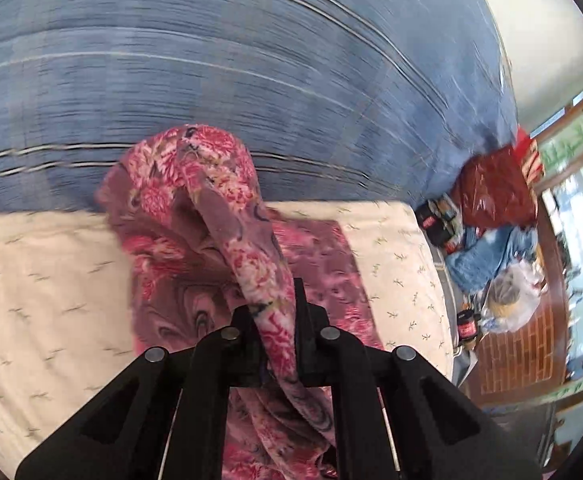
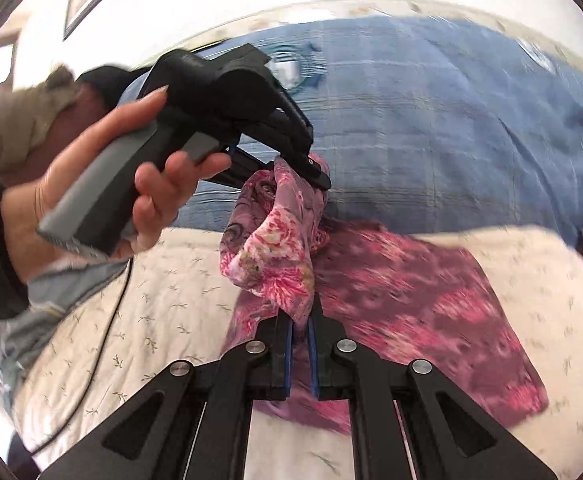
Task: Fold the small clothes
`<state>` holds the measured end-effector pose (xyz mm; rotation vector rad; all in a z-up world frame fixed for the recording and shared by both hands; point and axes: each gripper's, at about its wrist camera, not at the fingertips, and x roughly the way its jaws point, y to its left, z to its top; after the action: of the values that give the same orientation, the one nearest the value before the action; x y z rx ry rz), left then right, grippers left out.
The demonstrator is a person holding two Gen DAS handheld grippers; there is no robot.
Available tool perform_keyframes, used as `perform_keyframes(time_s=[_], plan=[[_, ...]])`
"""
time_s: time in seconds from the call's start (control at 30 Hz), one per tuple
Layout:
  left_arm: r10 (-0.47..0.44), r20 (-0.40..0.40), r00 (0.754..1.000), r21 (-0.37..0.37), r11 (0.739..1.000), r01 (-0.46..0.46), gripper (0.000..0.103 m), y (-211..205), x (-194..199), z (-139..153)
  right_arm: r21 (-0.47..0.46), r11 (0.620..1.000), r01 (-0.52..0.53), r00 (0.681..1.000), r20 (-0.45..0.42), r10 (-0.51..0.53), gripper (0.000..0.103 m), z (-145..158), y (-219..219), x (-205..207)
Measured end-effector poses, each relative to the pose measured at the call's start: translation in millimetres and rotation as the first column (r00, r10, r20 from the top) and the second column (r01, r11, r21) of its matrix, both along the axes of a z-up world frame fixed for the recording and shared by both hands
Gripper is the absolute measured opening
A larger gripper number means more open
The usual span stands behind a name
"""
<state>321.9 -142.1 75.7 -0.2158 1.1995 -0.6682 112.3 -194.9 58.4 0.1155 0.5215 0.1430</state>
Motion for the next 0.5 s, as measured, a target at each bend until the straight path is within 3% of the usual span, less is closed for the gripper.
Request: perform_keyframes(time_s=[0.17,0.27,0.37,0.43,0.5], plan=[[-0.052,-0.05,0.997,0.061,0.997,0.055,0.007,-71,-5,-31,0.203,0.976,0.078,0.994,-0.089,-0.06,0.006,-10,-61,-2],[-0.064,-0.082,0.995,0.148,0.986,0.076,0.007,-108,-6,-62,0.329,0.935,0.129,0.985,-0.155,-0.081,0.006,-23,-91,-2],[-0.058,-0.098,0.994,0.228,0.97,0.079,0.013,-126,-7,-84,0.466,0.862,0.199,0.96,-0.271,-0.075,0.006,-50,-122,4],[-0.044,-0.096,0.994,0.247,0.967,0.067,0.022,-131,-9,-85,0.536,0.811,0.234,0.943,-0.329,-0.055,0.012,-65,-136,5],[-0.048,-0.111,0.993,0.241,0.968,0.073,0.036,-135,-10,-80,0.552,0.791,0.265,0.926,-0.374,-0.049,0.02,-72,-144,6]])
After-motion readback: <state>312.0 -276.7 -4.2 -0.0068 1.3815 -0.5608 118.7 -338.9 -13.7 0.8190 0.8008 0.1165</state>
